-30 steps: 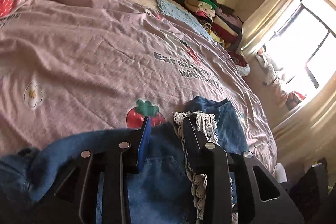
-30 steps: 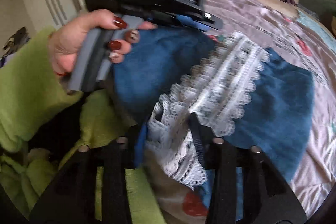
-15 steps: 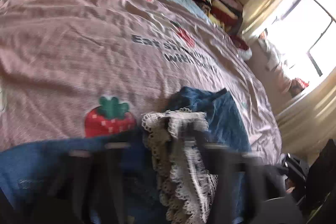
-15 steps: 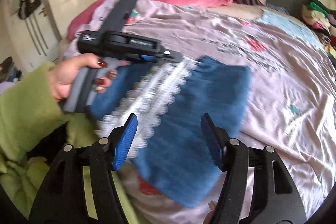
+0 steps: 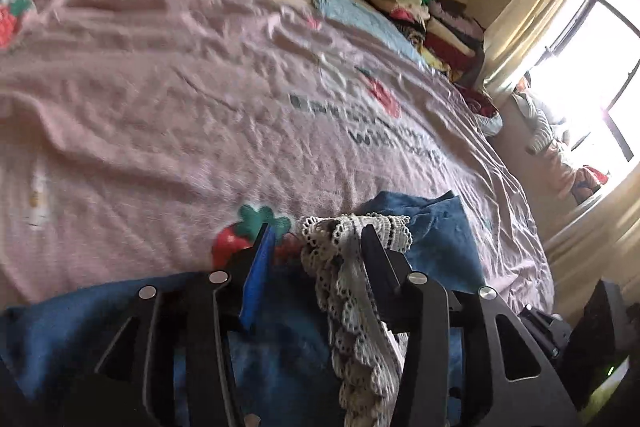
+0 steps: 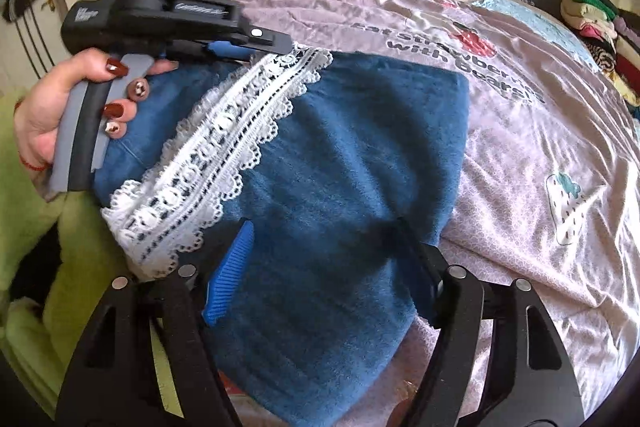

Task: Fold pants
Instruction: 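Lay the lace edge flat and open the left gripper, then move both open grippers toward the elastic waistband of the pants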

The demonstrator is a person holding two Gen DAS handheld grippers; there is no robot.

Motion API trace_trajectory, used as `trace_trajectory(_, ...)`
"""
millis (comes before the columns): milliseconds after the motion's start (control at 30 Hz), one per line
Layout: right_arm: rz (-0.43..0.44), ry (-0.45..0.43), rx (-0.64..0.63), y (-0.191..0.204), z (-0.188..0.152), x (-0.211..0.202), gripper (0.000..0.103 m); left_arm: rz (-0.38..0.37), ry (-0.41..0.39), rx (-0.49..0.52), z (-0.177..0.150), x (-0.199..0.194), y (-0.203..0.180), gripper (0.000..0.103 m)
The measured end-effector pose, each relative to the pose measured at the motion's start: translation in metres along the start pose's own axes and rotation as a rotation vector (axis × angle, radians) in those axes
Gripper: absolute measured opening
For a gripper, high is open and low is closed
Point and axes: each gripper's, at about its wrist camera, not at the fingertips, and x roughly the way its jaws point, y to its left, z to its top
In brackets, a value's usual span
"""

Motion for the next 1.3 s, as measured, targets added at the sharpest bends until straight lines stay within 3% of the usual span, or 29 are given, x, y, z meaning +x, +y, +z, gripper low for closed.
trace_trajectory(67,0.013,-0.026,0.015,-0.003,0.001,-0.011,0.064,0.014,-0.029,0.014,-0.003,-0.018,-0.003,0.054)
trace_trajectory(133,0.004,-0.042,0.009,-0.002,0.000,-0.021,0.067,0.014,-0.039,0.020,-0.011,-0.037,-0.005,0.067)
trace_trajectory(233,-0.005,-0.057,0.017,-0.004,-0.003,-0.032,0.068,0.022,-0.039,0.041,-0.025,-0.059,-0.013,0.072)
trace_trajectory(400,-0.017,-0.073,0.015,-0.005,-0.007,-0.044,0.069,0.005,-0.014,0.067,-0.063,-0.081,-0.026,0.074)
trace_trajectory(600,-0.020,-0.083,0.024,-0.011,-0.011,-0.049,0.069,-0.075,0.055,0.000,-0.101,-0.081,-0.032,0.074)
trace_trajectory(767,-0.015,-0.085,0.023,-0.013,-0.014,-0.050,0.069,-0.012,0.128,0.015,-0.122,-0.061,-0.043,0.074)
trace_trajectory(800,-0.015,-0.085,0.022,-0.012,-0.015,-0.050,0.069,-0.011,0.135,0.014,-0.123,-0.057,-0.045,0.071)
trace_trajectory(900,-0.006,-0.077,0.024,-0.013,-0.018,-0.048,0.069,-0.002,0.142,0.049,-0.124,-0.046,-0.055,0.022)
trace_trajectory(1067,0.038,-0.082,-0.014,-0.004,-0.018,-0.051,0.067,-0.044,0.133,0.083,-0.122,-0.062,-0.057,0.016)
trace_trajectory(1167,0.053,-0.071,-0.044,0.003,-0.017,-0.046,0.064,0.023,0.153,0.078,-0.128,-0.058,-0.046,0.016)
trace_trajectory(1233,0.060,-0.047,-0.050,0.007,-0.018,-0.038,0.062,0.031,0.157,0.059,-0.130,-0.055,-0.041,0.023)
trace_trajectory(1300,0.052,-0.017,-0.061,0.010,-0.020,-0.030,0.061,0.064,0.149,0.102,-0.130,-0.055,-0.045,0.028)
